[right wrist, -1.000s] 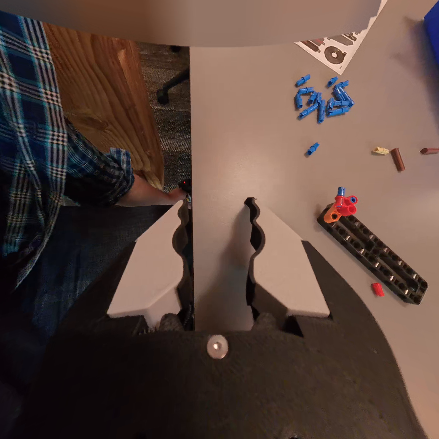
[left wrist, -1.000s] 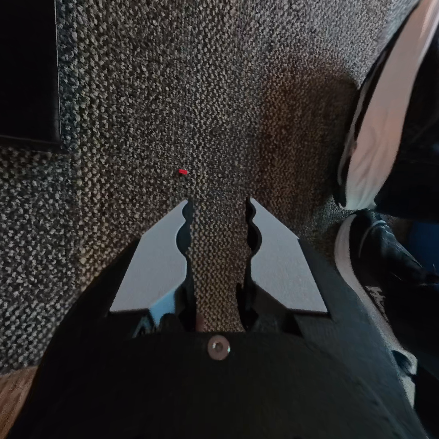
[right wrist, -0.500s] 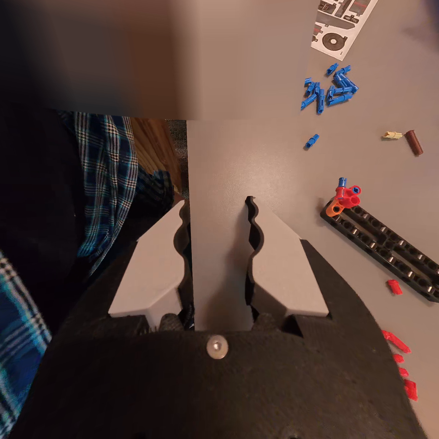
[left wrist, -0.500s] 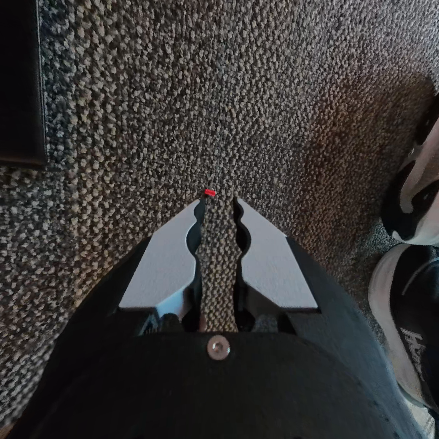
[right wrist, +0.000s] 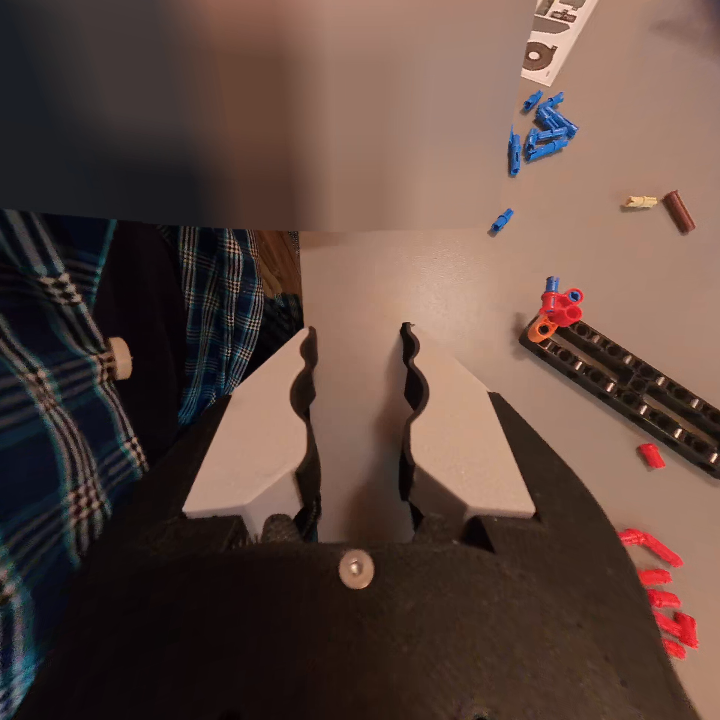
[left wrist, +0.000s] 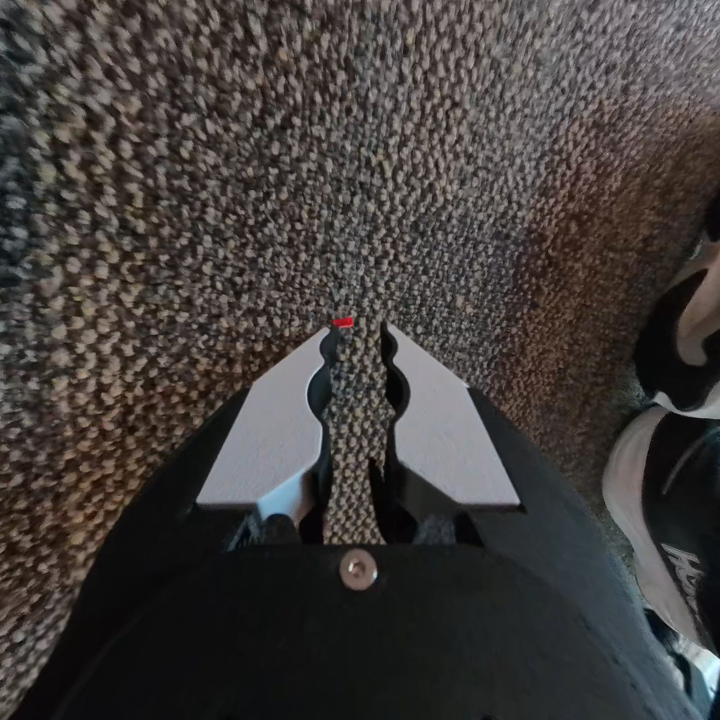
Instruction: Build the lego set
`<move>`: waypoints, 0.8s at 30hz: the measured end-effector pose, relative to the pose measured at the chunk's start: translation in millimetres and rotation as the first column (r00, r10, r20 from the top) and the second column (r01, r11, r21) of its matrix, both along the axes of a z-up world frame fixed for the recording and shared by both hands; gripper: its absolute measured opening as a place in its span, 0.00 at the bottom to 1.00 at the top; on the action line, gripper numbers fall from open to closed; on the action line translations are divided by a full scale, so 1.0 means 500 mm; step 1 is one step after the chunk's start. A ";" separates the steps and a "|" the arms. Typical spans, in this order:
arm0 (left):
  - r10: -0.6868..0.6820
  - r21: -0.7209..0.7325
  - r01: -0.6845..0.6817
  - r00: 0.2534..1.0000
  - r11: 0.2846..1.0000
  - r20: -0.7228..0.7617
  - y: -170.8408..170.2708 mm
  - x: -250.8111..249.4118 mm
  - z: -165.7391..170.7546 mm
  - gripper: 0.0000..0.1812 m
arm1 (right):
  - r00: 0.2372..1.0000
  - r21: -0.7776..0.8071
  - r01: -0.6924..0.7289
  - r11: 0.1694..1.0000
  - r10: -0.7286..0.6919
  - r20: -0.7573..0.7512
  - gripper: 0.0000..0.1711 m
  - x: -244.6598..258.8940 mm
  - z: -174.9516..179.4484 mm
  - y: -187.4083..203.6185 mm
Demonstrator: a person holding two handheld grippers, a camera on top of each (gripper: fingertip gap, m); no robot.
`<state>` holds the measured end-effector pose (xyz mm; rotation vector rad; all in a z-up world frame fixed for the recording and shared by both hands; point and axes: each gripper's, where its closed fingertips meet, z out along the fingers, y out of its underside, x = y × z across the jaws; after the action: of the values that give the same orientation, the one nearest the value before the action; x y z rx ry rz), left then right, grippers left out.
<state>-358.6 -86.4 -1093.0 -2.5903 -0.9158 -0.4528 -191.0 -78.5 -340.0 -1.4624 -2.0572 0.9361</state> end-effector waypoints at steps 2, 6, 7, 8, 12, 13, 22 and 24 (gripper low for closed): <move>-0.002 -0.012 0.002 1.000 1.000 -0.024 0.003 0.002 -0.006 0.11 | 1.000 -0.018 0.016 1.000 -0.016 0.005 0.22 -0.002 0.001 0.005; 0.030 -0.009 -0.031 0.998 0.999 -0.060 0.003 -0.004 -0.010 0.08 | 1.000 -0.012 0.018 1.000 -0.018 0.003 0.22 -0.002 0.000 0.006; 0.040 -0.005 -0.040 0.998 0.999 -0.053 0.002 -0.005 -0.010 0.07 | 1.000 -0.010 0.020 1.000 -0.020 0.003 0.22 -0.002 0.000 0.006; 0.044 -0.008 -0.045 0.998 0.999 -0.051 0.000 -0.008 -0.012 0.05 | 1.000 -0.008 0.020 1.000 -0.020 0.002 0.22 -0.002 0.000 0.006; 0.045 -0.033 -0.045 0.999 0.998 -0.012 -0.004 -0.014 -0.015 0.01 | 1.000 -0.003 0.024 1.000 -0.024 0.000 0.22 -0.003 0.000 0.007; 0.042 -0.037 -0.042 0.999 0.998 -0.008 -0.003 -0.015 -0.017 0.01 | 1.000 -0.002 0.025 1.000 -0.025 0.000 0.21 -0.003 0.000 0.007; 0.114 0.022 -0.115 0.992 0.993 0.051 -0.027 -0.010 -0.003 0.01 | 1.000 -0.005 0.031 0.999 -0.031 0.001 0.20 -0.003 0.000 0.009; 0.173 0.064 -0.180 0.979 0.981 0.108 -0.040 -0.007 0.003 0.01 | 0.999 -0.006 0.033 0.999 -0.033 0.001 0.20 -0.004 0.000 0.010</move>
<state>-362.2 -106.4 -1091.3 -2.4120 -1.1306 -0.5616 -192.8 -73.5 -339.8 -1.4961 -2.0261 0.9291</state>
